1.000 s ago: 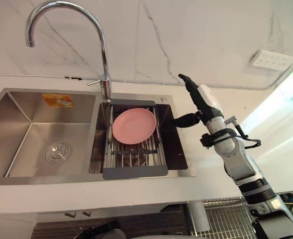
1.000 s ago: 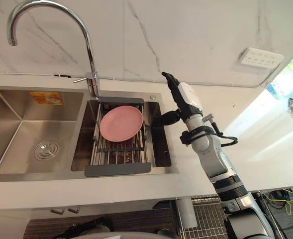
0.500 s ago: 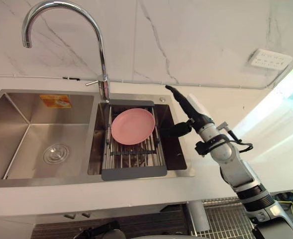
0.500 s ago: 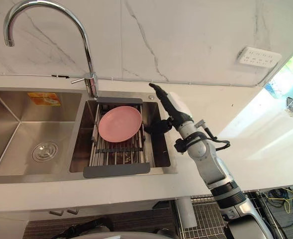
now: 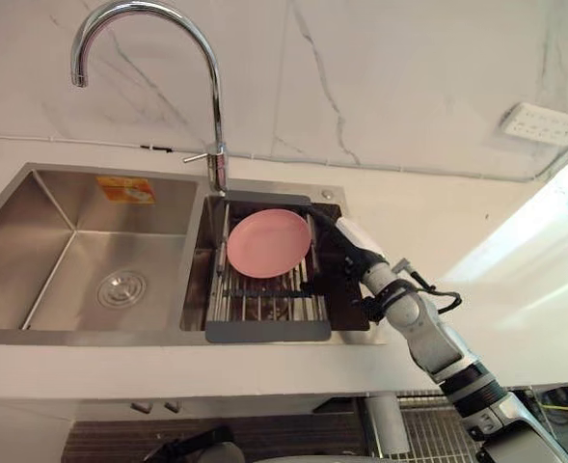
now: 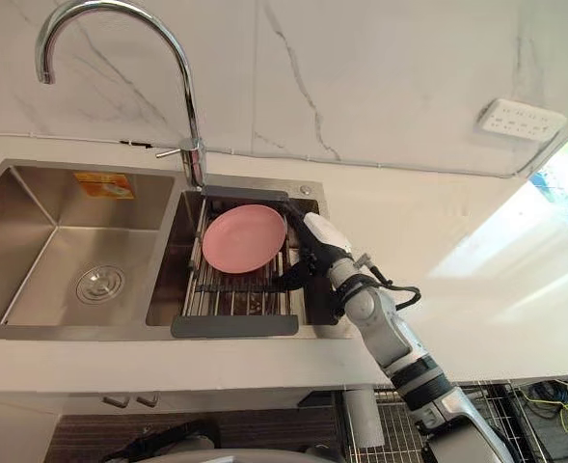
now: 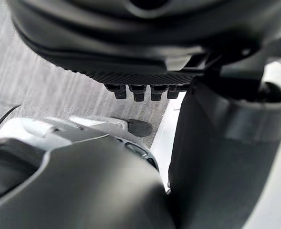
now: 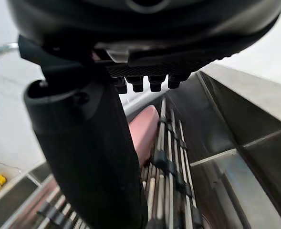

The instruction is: Walk over to the sink, pick up the cup, carry it to the dishwasher, place the cup inside the dishwasher, then close the dishwasher door

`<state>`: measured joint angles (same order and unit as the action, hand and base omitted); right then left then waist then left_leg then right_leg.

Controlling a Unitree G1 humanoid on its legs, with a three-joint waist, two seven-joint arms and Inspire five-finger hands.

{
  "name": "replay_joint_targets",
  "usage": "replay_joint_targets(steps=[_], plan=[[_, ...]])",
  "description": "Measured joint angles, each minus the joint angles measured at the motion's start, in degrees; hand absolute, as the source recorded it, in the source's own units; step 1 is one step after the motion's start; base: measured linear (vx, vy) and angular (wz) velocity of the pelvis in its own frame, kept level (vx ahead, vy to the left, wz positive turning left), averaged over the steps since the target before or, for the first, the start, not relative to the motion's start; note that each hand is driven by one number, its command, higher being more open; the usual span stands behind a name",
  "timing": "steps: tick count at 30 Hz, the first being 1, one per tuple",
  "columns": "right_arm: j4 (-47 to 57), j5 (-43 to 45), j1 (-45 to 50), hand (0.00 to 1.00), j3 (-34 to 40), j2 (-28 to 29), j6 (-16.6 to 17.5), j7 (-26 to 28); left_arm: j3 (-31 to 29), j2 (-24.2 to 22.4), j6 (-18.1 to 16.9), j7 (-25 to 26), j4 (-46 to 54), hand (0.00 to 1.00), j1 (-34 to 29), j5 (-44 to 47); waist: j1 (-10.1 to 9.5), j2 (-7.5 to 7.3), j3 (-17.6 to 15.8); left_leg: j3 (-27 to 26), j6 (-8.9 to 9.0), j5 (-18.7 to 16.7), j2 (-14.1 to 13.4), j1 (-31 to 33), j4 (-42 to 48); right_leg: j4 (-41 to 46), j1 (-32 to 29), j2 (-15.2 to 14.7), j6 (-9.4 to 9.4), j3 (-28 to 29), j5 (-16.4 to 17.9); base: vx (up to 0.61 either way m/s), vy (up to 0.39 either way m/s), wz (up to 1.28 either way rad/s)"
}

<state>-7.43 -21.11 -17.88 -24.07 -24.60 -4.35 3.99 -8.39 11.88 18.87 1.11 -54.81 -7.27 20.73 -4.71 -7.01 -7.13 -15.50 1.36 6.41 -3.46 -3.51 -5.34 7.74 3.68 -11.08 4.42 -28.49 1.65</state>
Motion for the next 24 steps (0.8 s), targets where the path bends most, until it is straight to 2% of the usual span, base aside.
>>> replay_joint_targets(steps=[5, 7, 11, 19, 24], plan=[[-3.16, -3.94, -2.25, 1.00, -1.86, 0.17, 0.13, -0.24, -0.01, -0.03, 0.17, -0.01, -0.01, 1.00, 0.02, 1.35, -0.56, 0.07, 0.01, 0.07, 0.00, 0.06, -0.03, 0.05, 0.00, 0.00, 0.00, 0.03, -0.01, -0.07, 0.00, 0.00, -0.003, 0.01], [-3.90, -5.59, -3.22, 1.00, -2.65, 0.16, 0.26, -0.45, -0.03, 0.17, 1.12, -0.05, -0.20, 1.00, 0.02, 4.96, -0.61, 0.07, 0.01, 0.07, 0.00, 0.06, -0.02, 0.05, 0.00, 0.01, 0.00, 0.02, -0.01, -0.07, 0.00, 0.00, 0.000, 0.00], [-6.14, -8.62, -4.61, 1.00, -4.11, 0.15, 1.48, -1.44, -0.14, 0.33, 1.92, -0.30, -1.15, 1.00, 0.23, 7.37, -0.91, 0.07, 0.03, 0.51, -0.02, 0.15, 0.00, 0.15, 0.00, 0.03, 0.18, -0.01, -0.10, -0.50, 0.06, 0.01, -0.012, 0.06], [-10.11, -12.26, -8.21, 1.00, -6.84, -0.07, 6.54, -4.80, -0.16, 0.57, 3.51, -1.14, -1.29, 1.00, 1.05, 8.83, -1.50, 0.16, 0.06, 1.16, -0.04, 0.38, -0.01, 0.50, 0.01, 0.23, 0.23, -0.05, -0.21, -1.27, 0.37, 0.01, -0.016, 0.05], [-12.73, -12.81, -9.72, 1.00, -6.85, -0.08, 6.93, -5.68, -0.16, 0.58, 4.01, -1.42, -1.29, 1.00, 1.41, 8.80, -2.16, 0.18, 0.07, 1.47, -0.15, 0.48, 0.02, 0.64, 0.01, 0.34, 0.23, -0.10, -0.15, -1.58, 0.49, 0.00, -0.011, 0.03]])
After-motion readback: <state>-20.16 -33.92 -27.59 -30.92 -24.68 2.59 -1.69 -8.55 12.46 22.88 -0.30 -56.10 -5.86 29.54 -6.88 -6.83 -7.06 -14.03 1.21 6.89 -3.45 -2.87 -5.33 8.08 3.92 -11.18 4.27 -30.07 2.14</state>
